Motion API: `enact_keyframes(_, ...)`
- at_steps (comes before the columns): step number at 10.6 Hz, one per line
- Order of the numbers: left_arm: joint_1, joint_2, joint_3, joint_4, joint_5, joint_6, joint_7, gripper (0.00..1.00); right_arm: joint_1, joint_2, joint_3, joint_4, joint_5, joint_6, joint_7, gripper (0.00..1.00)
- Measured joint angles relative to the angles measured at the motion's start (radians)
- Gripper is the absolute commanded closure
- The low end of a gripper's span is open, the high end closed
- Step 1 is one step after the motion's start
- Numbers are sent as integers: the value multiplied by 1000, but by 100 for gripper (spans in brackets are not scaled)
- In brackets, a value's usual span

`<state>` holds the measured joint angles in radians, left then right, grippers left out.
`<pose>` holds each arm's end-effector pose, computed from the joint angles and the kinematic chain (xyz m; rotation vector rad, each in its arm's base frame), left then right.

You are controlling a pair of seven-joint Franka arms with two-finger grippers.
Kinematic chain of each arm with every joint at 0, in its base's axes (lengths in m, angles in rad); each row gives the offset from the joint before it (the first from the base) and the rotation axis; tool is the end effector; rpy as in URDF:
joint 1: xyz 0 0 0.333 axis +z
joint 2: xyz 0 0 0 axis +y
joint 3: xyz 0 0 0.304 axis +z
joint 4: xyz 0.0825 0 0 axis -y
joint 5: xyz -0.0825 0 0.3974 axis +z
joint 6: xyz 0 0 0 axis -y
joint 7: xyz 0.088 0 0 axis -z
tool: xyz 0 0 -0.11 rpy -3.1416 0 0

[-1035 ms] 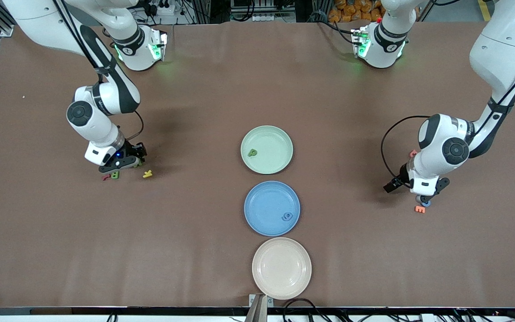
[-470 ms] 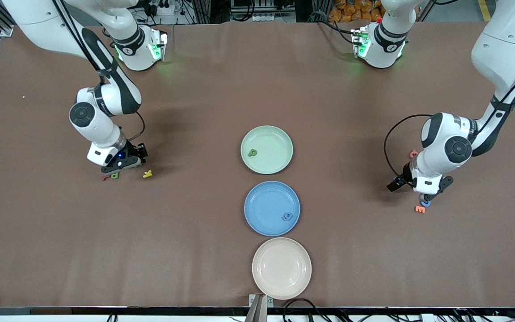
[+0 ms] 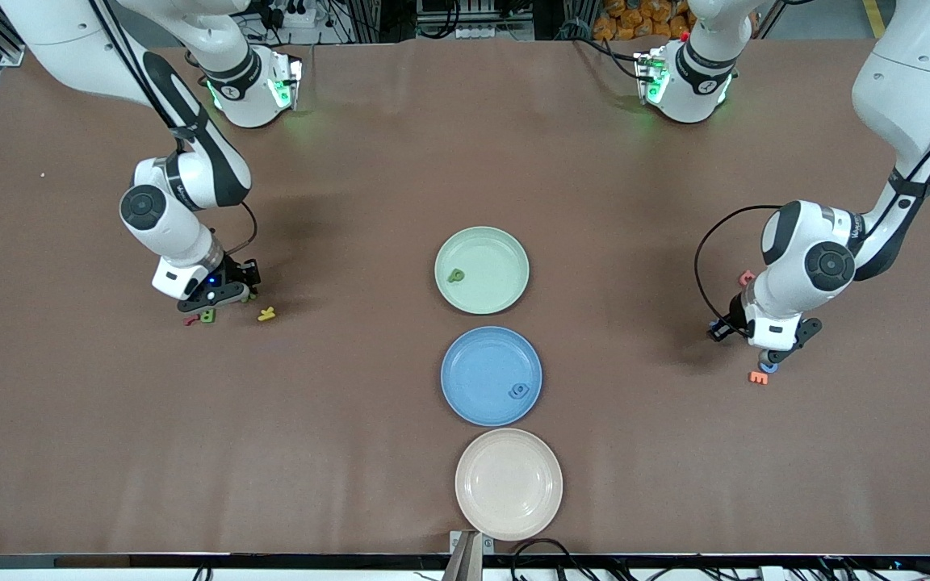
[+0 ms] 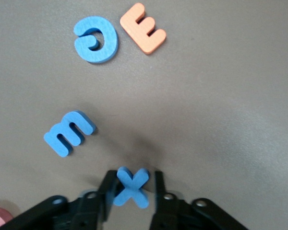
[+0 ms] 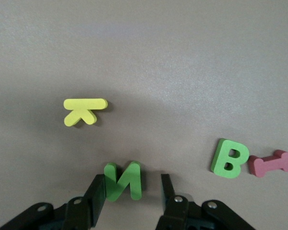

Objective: Sort letters by color into matching plates
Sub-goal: 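Grasp blue x with the left gripper while the right gripper grasps green n, then carry blue x and green n toward their plates with both grippers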

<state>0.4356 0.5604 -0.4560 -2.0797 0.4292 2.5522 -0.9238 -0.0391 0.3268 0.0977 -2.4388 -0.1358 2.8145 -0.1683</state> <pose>0.5828 -0.0240 0.1536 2.9968 0.9315 0.0026 0.4902 0.0385 0.1504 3.0747 0.5412 0.0800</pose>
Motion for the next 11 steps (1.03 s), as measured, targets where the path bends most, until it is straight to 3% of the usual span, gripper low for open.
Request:
enact_keyframes(3,-3,-1,0,0,0,0,-1,100,-5,7,0,-2,-1,0,0,49)
enact_keyframes(4,-6,-1,1,0,1,0,-1,100,-5,10,0,-2,-1,1,0,55)
enact_keyframes(6,-52,-1,18,14,2,-8,-12,100,-5,11,1,-2,-1,4,0,89)
enact_keyframes(7,-114,-1,59,32,2,-18,-42,100,-5,9,4,-2,-1,4,0,100)
enact_keyframes(9,-252,-1,140,74,1,-29,-118,100,-6,7,5,-2,-1,2,0,100)
enact_keyframes(11,-295,-2,145,110,-38,-34,-157,100,-6,7,5,-2,-1,2,1,100)
